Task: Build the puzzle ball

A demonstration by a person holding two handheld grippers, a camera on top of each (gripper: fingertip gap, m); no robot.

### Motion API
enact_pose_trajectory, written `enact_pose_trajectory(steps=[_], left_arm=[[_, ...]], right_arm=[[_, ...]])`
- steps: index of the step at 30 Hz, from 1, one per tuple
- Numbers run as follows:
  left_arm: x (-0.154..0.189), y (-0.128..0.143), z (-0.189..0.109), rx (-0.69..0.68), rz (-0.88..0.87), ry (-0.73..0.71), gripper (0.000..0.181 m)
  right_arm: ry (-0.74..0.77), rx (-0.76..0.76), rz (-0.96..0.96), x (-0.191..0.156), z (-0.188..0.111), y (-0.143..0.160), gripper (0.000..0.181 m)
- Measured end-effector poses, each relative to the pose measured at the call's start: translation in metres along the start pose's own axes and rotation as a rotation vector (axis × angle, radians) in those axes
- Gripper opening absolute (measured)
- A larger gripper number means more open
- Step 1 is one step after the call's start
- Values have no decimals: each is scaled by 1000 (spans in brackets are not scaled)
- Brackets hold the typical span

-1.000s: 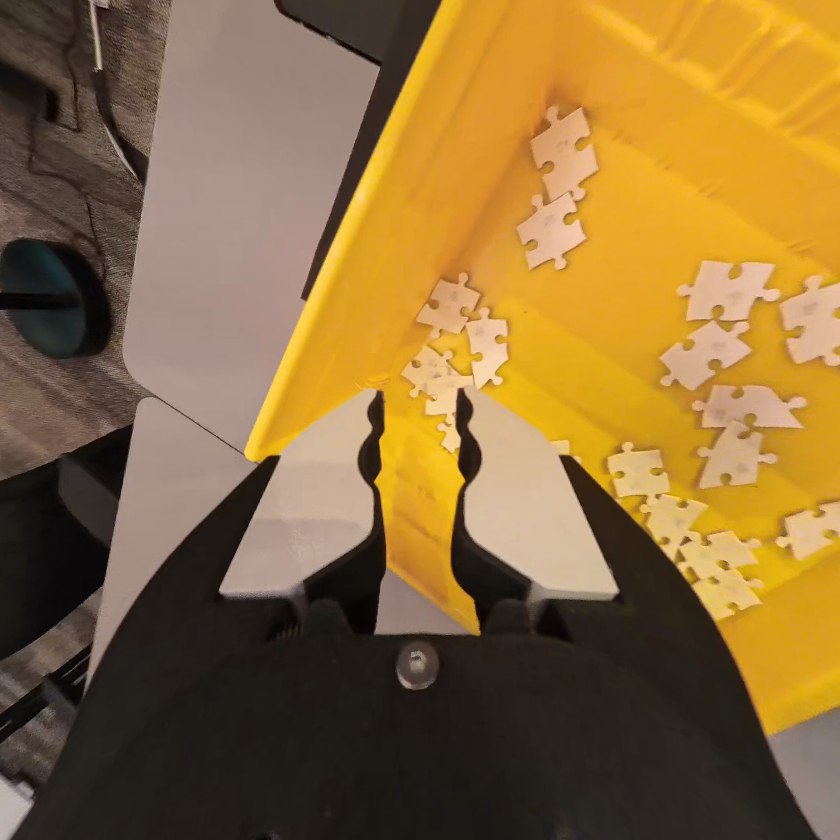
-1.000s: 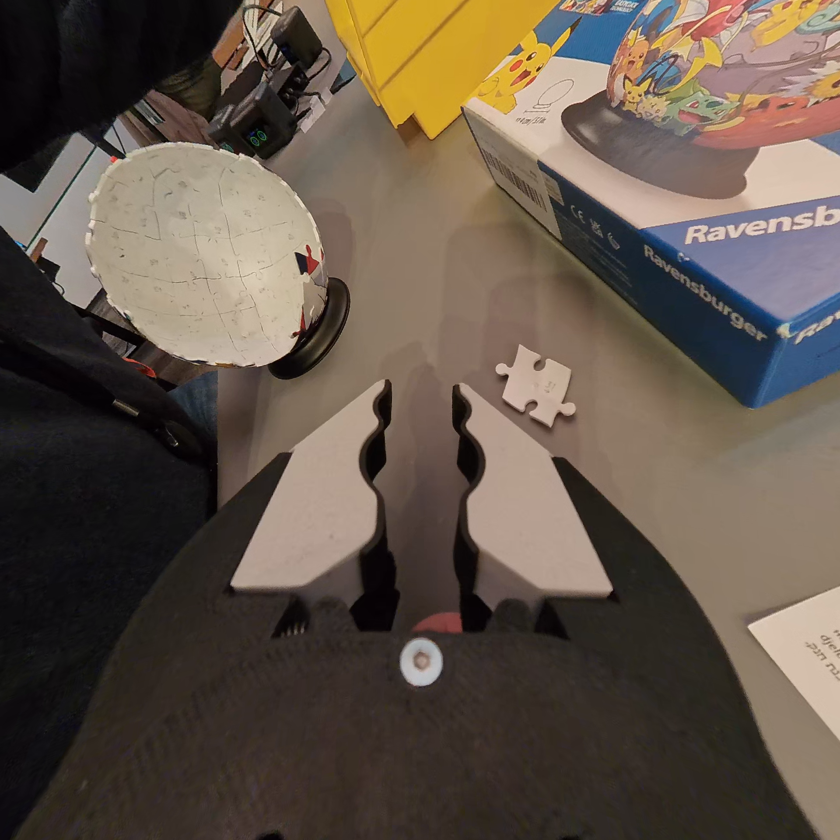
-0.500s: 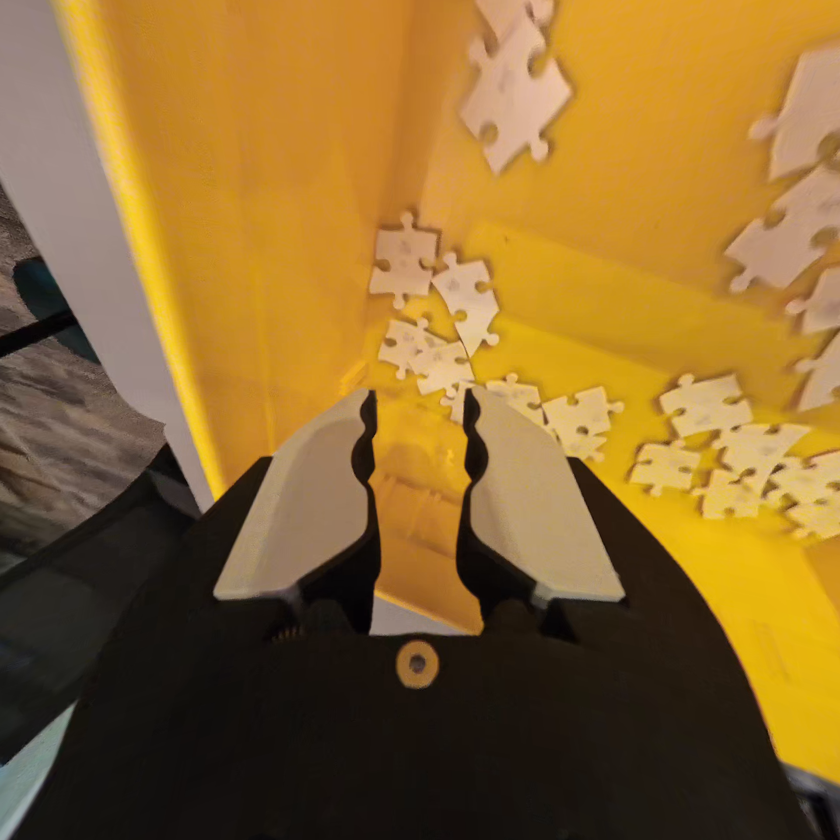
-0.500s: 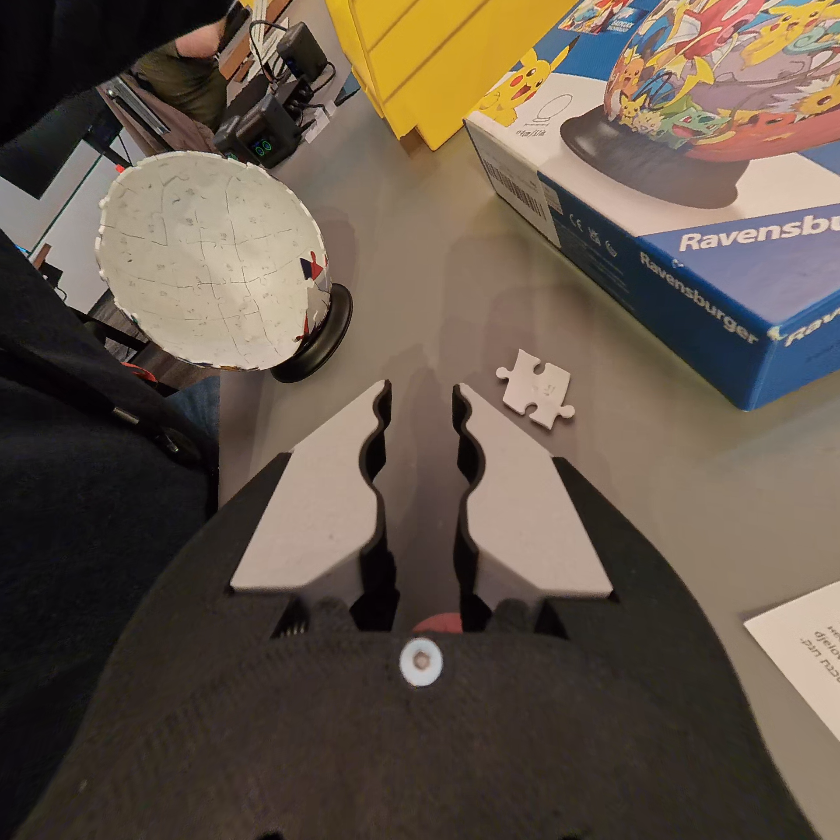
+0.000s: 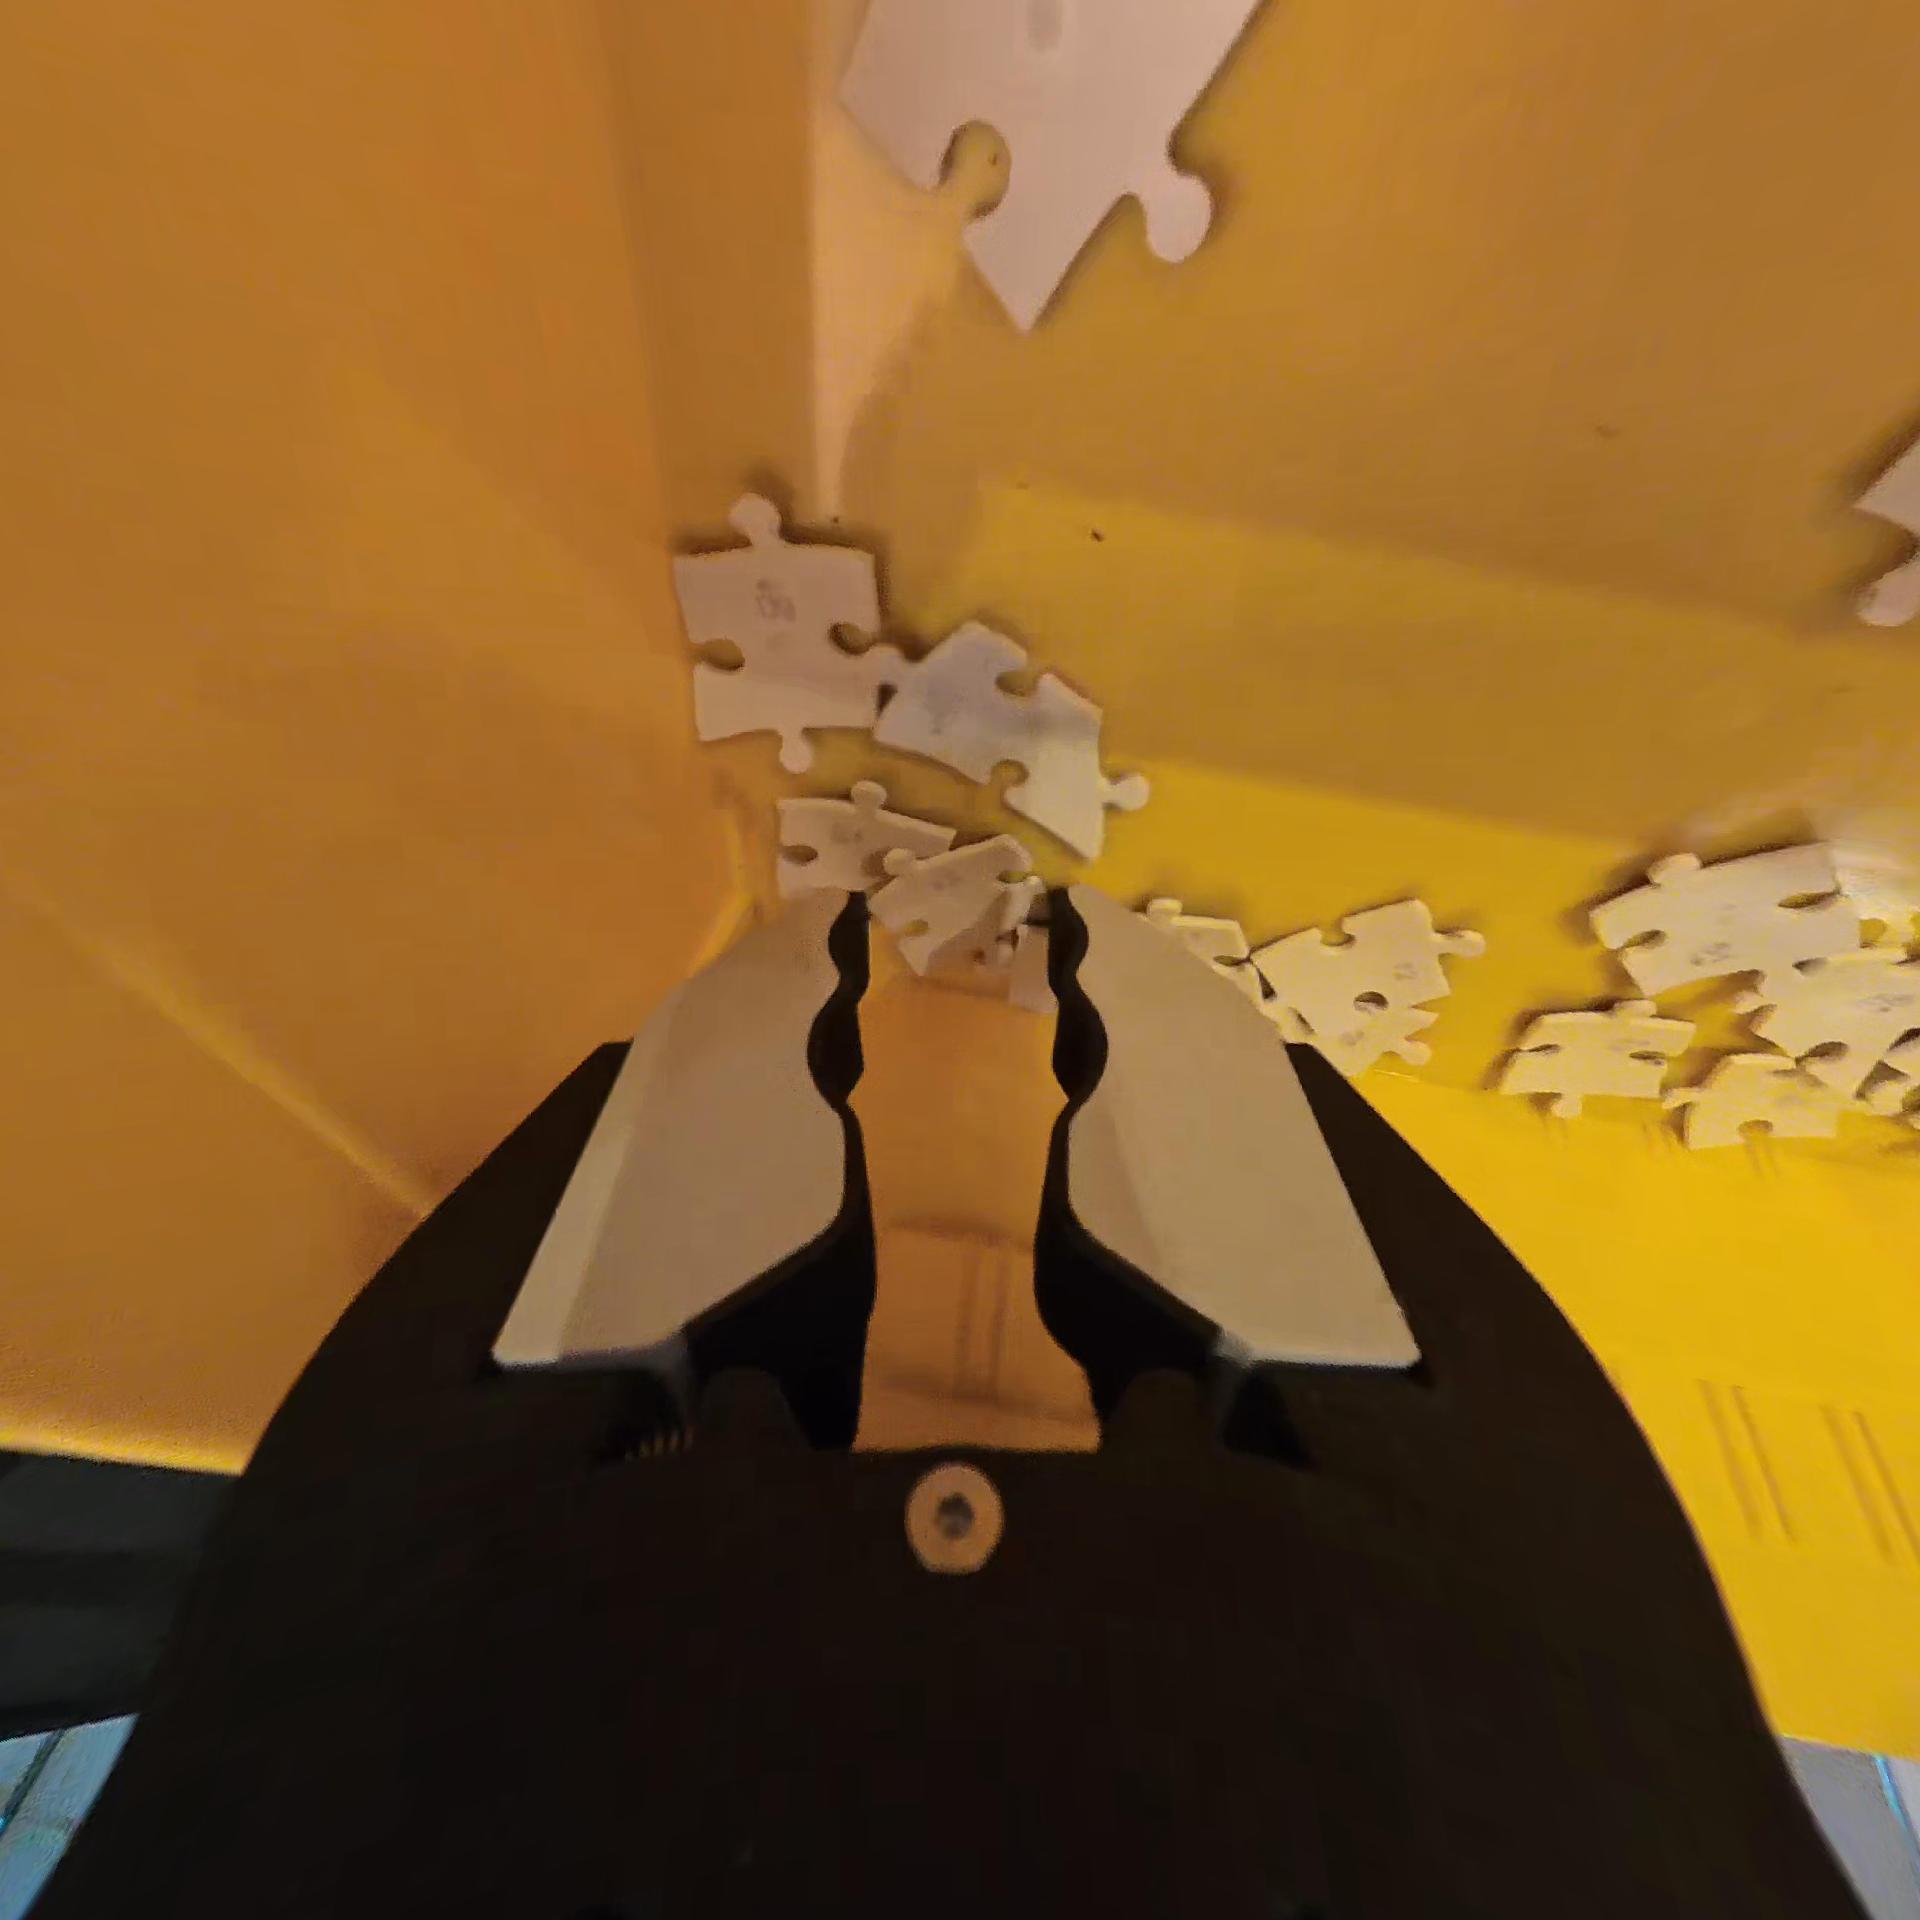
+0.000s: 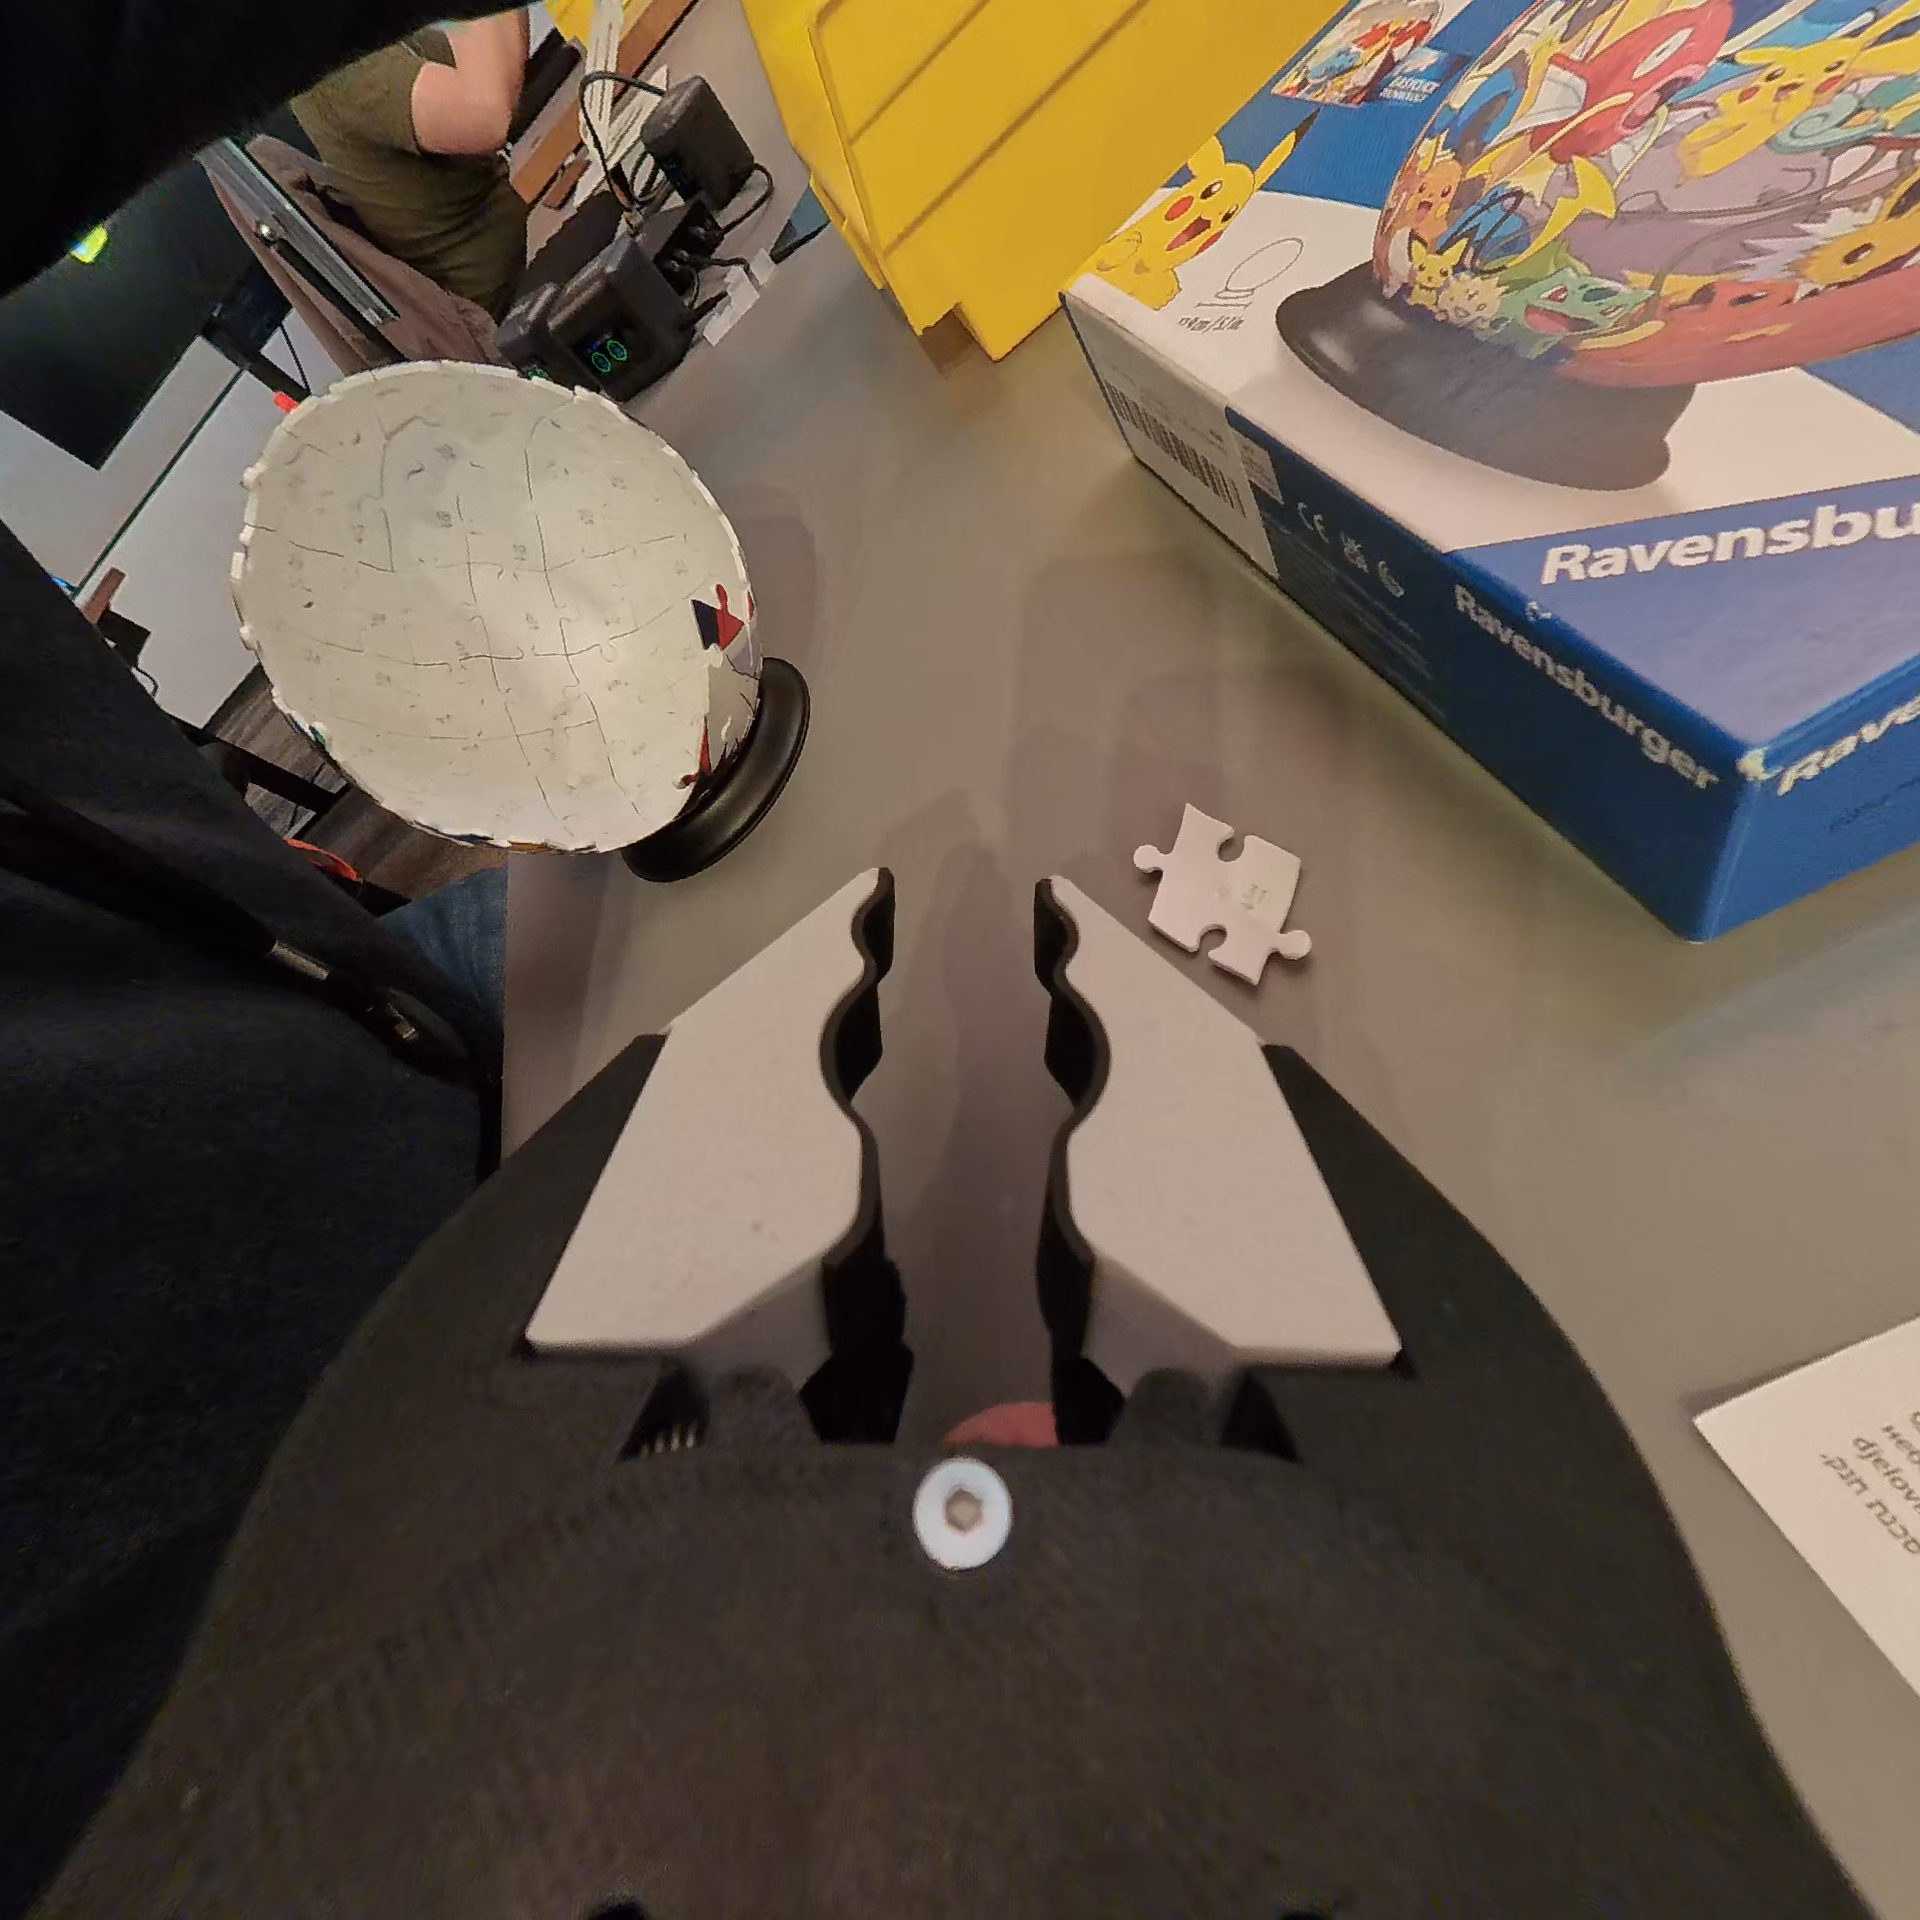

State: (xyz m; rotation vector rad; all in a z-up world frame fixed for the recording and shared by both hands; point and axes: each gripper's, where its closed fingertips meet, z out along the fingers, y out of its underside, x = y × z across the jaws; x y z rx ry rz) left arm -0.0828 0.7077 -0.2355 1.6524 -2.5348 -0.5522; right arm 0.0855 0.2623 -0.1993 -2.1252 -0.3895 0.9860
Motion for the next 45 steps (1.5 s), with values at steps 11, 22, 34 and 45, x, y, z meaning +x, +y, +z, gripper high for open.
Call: enact_pose_trajectory(steps=[11,22,34,45], left_arm=[[11,-20,-20,158,-60,34,49],[15,-32,-11,177,-237,200,49],[44,-38,-70,361,-195,169,49],[256,-53,-139,513,5,185,49]], right_arm=[[-3,13,-2,-1,-1,-2,26],[-6,22,-6,-1,-2,-3,26],[-16,33,-6,-3,-4,-4,26],[-22,36,-7,-4,-4,-4,27]])
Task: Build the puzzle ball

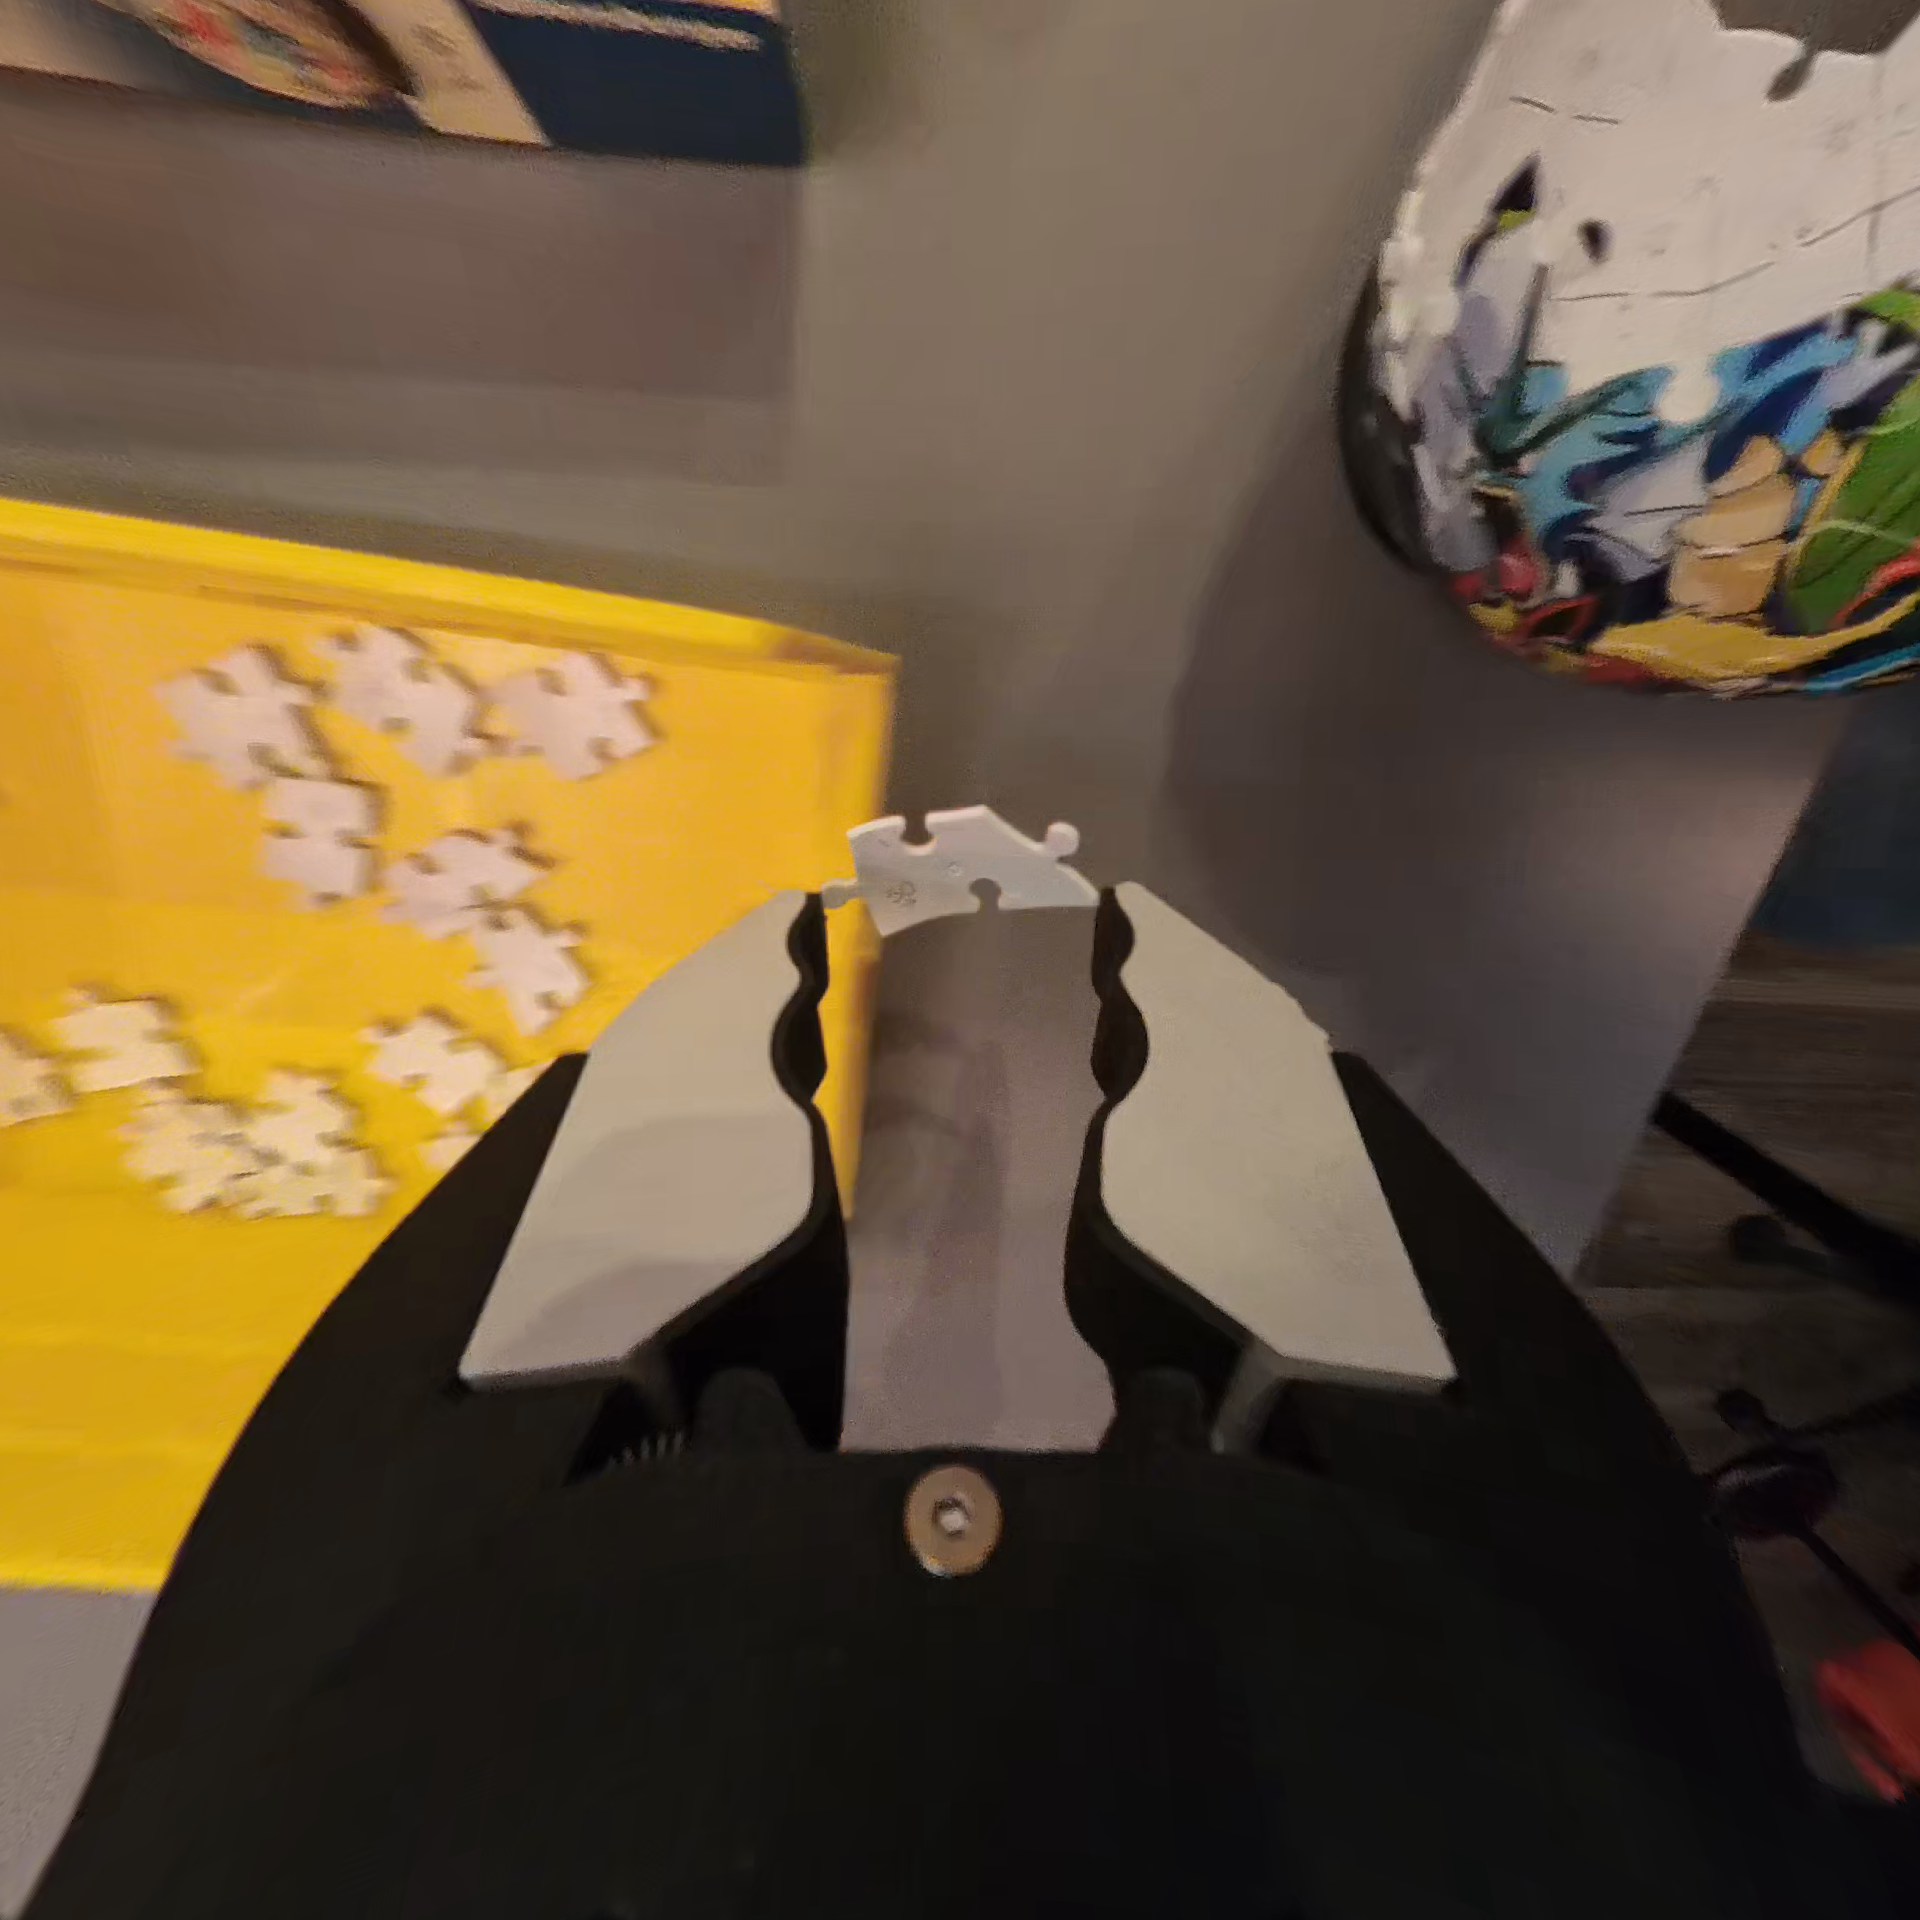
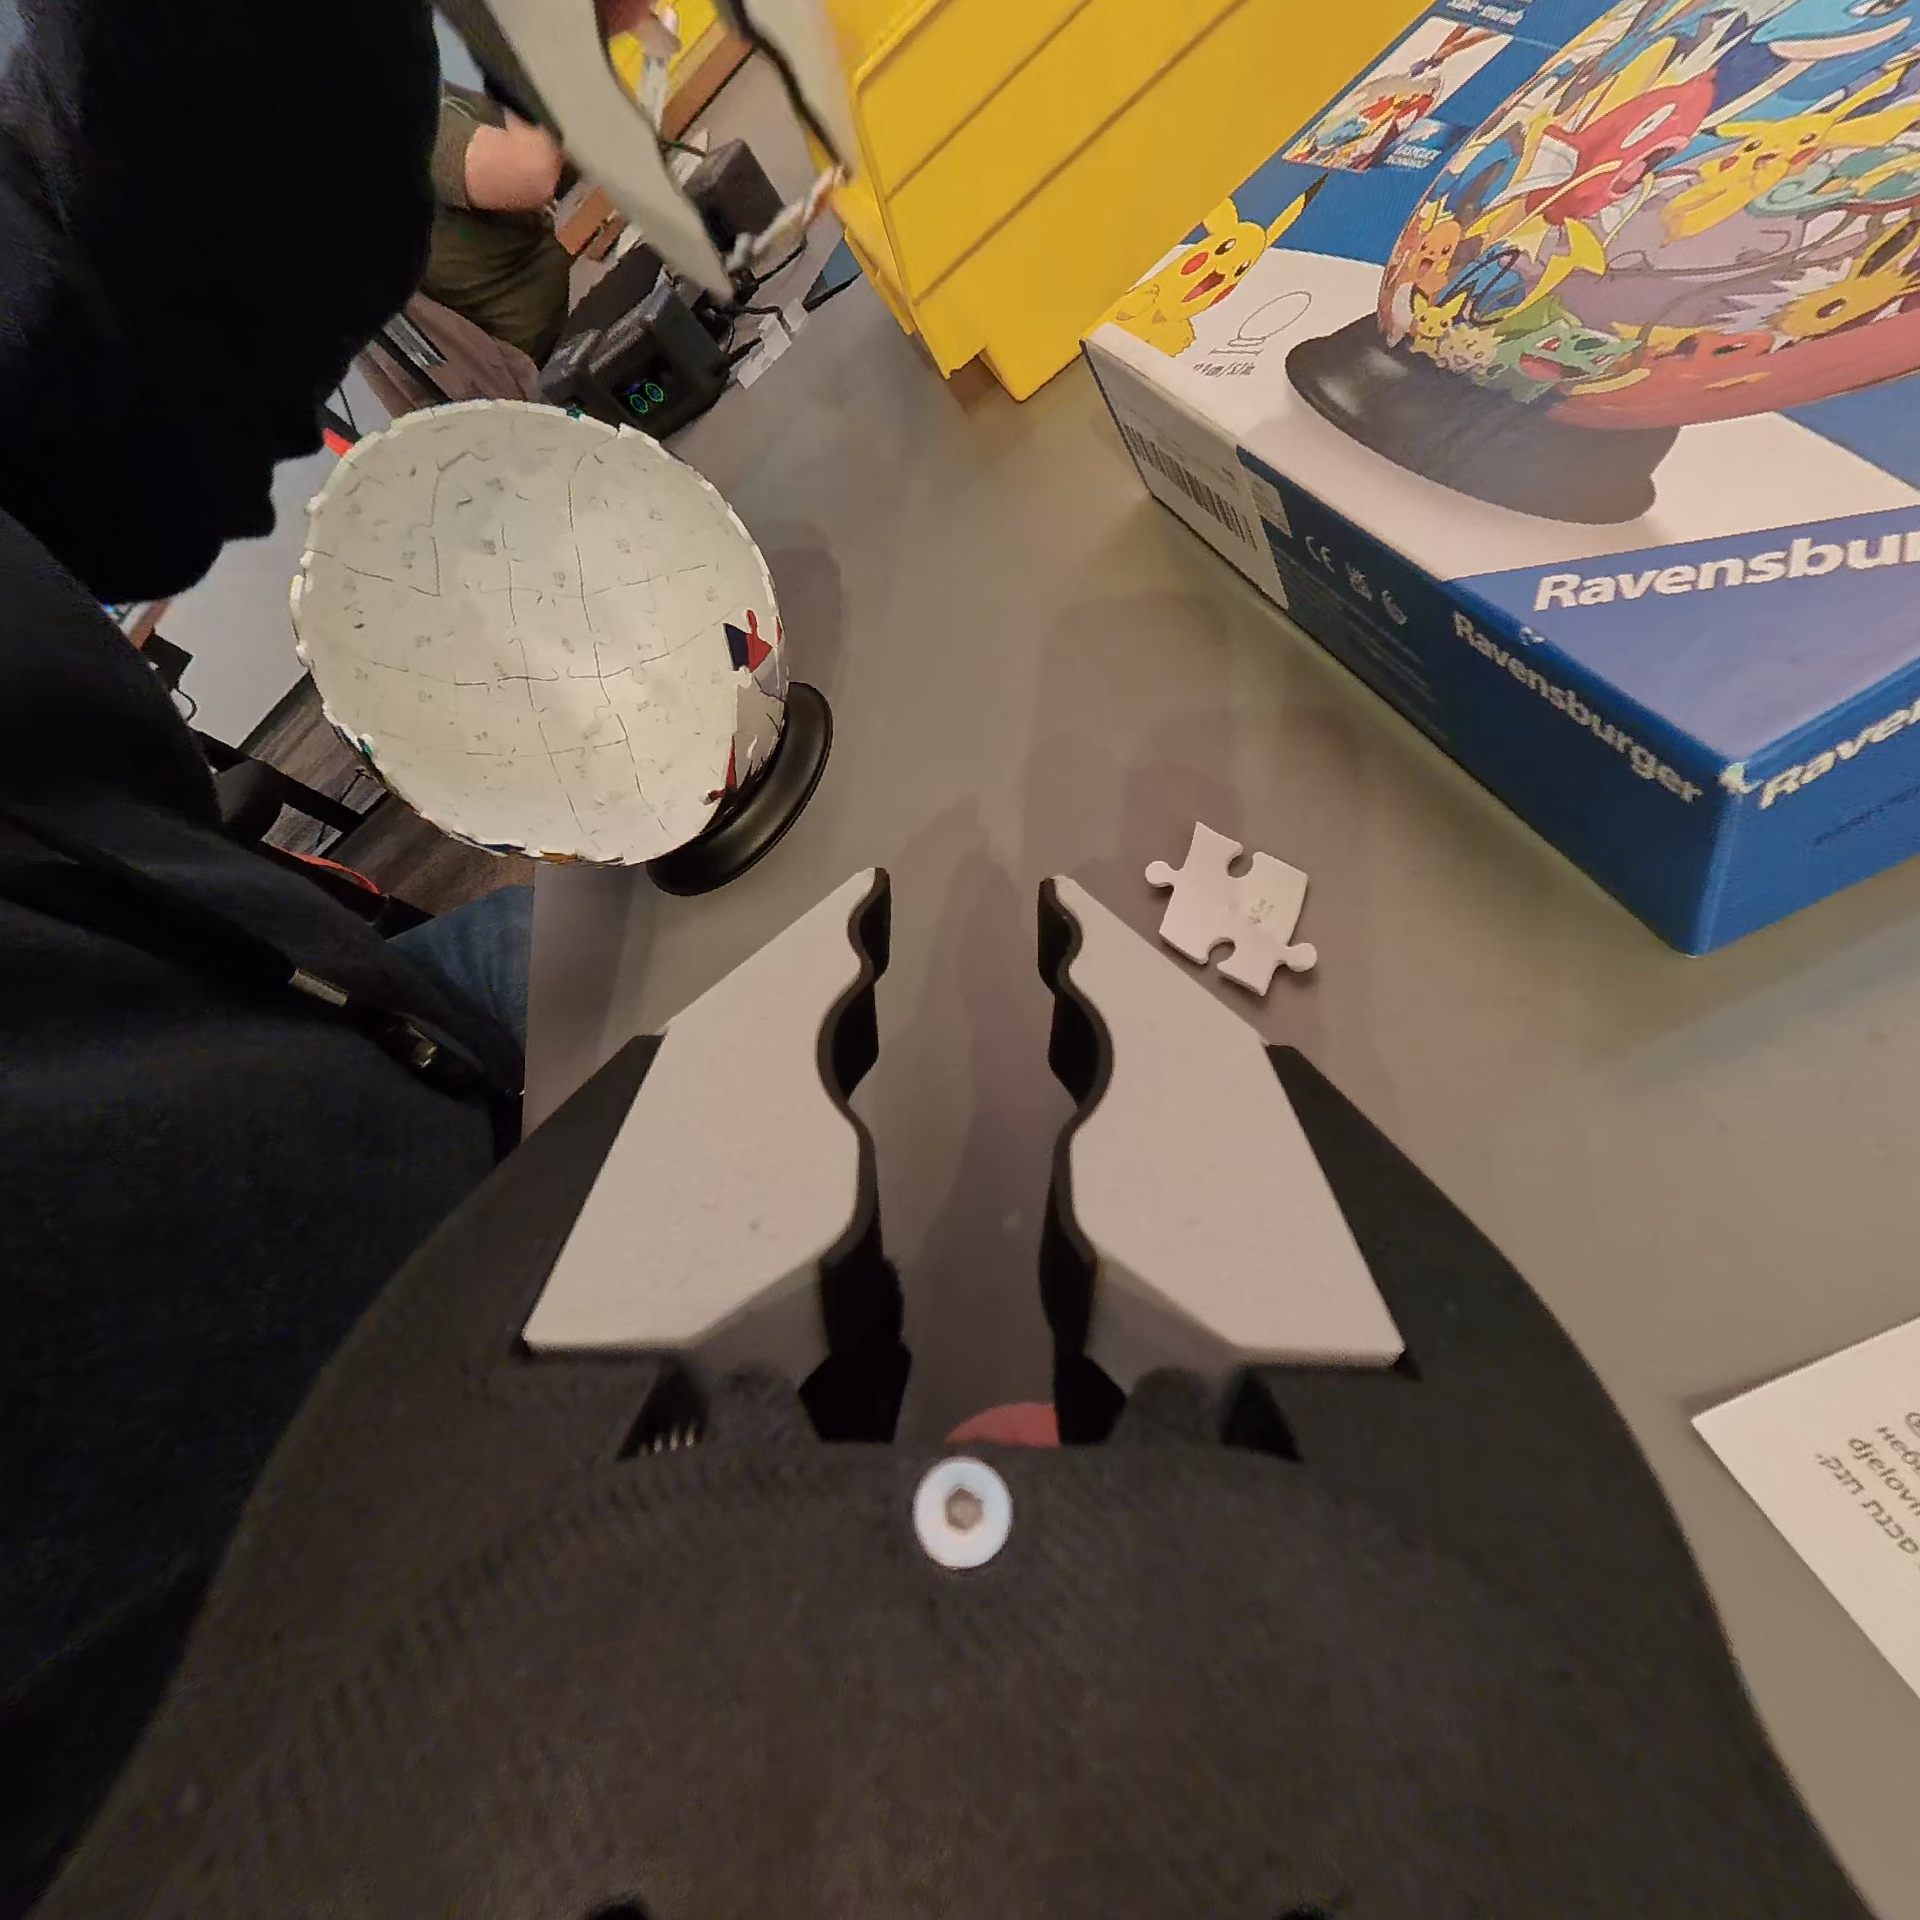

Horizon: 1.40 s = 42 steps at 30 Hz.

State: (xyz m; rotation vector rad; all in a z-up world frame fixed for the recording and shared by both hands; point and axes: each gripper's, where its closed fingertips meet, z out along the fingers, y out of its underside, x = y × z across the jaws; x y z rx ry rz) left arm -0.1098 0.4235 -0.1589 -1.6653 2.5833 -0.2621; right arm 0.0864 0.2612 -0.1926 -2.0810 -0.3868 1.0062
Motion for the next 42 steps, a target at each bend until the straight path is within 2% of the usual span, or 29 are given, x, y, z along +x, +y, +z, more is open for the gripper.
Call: enact_pose_trajectory(steps=[4,9,12,14,17,20,23,29,32,34,36,37,42], left_arm=[[34,7,35,30,-85,70,49],[46,7,65,54,-131,94,54],[48,7,67,101,-159,116,58],[46,4,55,158,-185,133,63],[16,11,21,179,-183,9,61],[-37,27,-17,135,-175,-154,60],[-89,37,-33,97,-200,-177,57],[-188,69,-10,-135,-161,-222,51],[-218,85,10,-276,-113,-230,50],[-224,90,25,-363,-84,-199,51],[-229,109,33,-519,-80,-178,58],[-232,114,37,-556,-70,-172,58],[-231,112,47,-568,-57,-66,30]], right_arm=[[3,-2,-1,0,0,0,27],[7,-8,-2,1,1,1,27],[10,-11,0,1,1,1,26],[10,-11,1,1,1,1,26],[9,-12,2,1,1,2,26],[9,-14,3,1,2,2,26],[11,-12,4,2,1,1,26],[12,-11,6,2,1,1,26],[12,-12,7,2,1,1,25],[13,-10,8,2,1,1,25],[14,-9,8,3,1,1,25],[15,-9,8,3,1,1,25],[15,-9,10,3,1,1,25]])
